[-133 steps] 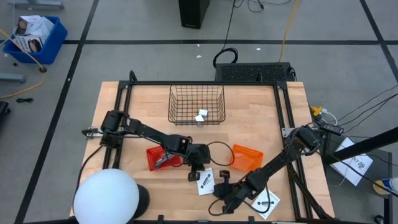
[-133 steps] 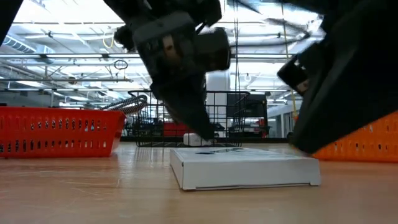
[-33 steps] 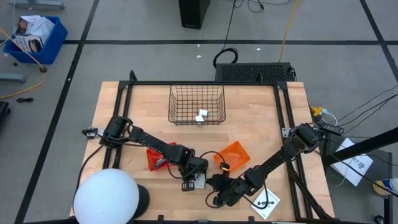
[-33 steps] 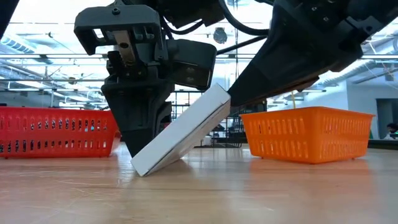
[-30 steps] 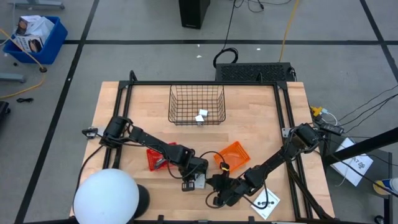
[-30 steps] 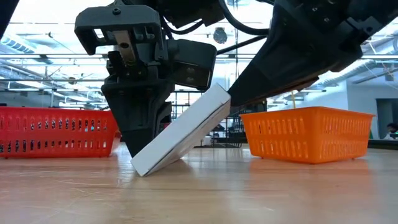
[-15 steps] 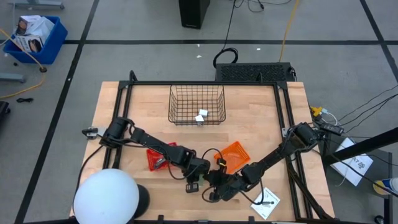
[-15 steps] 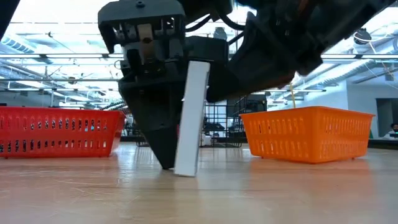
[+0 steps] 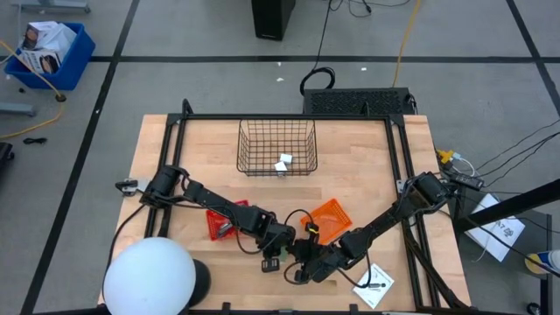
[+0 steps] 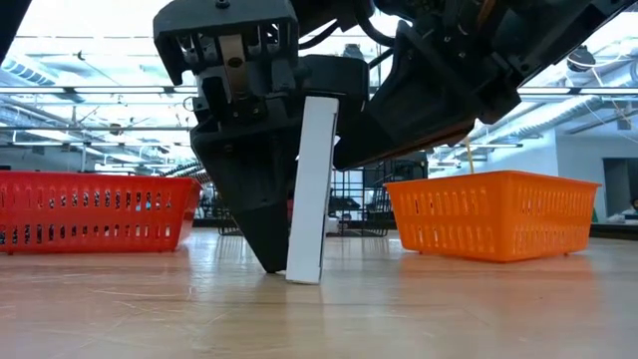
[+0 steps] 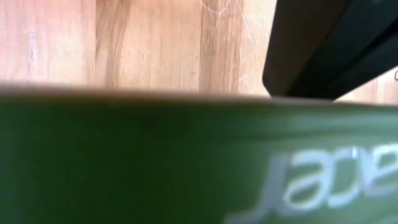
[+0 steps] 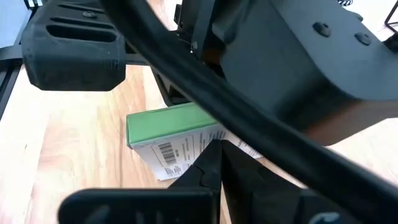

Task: Pick and place items into bin
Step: Put the top card reader box into the orange basket

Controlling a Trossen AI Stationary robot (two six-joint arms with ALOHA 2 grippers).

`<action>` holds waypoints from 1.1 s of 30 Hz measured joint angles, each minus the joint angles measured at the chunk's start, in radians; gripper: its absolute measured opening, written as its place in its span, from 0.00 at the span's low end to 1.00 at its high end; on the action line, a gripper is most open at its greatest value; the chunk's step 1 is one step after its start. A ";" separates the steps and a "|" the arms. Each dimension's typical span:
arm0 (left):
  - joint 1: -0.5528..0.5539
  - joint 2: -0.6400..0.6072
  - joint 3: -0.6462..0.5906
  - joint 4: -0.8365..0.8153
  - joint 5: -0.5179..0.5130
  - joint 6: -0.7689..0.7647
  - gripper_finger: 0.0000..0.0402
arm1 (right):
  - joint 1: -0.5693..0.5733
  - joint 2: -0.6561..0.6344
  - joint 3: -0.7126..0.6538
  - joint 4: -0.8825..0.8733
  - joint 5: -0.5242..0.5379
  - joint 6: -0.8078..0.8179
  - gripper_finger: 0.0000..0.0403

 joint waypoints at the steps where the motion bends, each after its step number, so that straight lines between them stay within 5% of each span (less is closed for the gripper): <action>1: 0.000 0.000 0.000 -0.001 0.002 0.000 0.03 | 0.000 0.000 0.000 0.000 -0.001 0.000 0.00; 19: -0.006 -0.011 0.000 -0.053 -0.011 0.002 0.11 | 0.002 -0.002 0.000 0.006 -0.025 0.008 0.00; 33: -0.035 -0.079 -0.003 -0.160 -0.183 0.003 0.12 | 0.003 -0.003 0.000 0.010 -0.025 0.007 0.00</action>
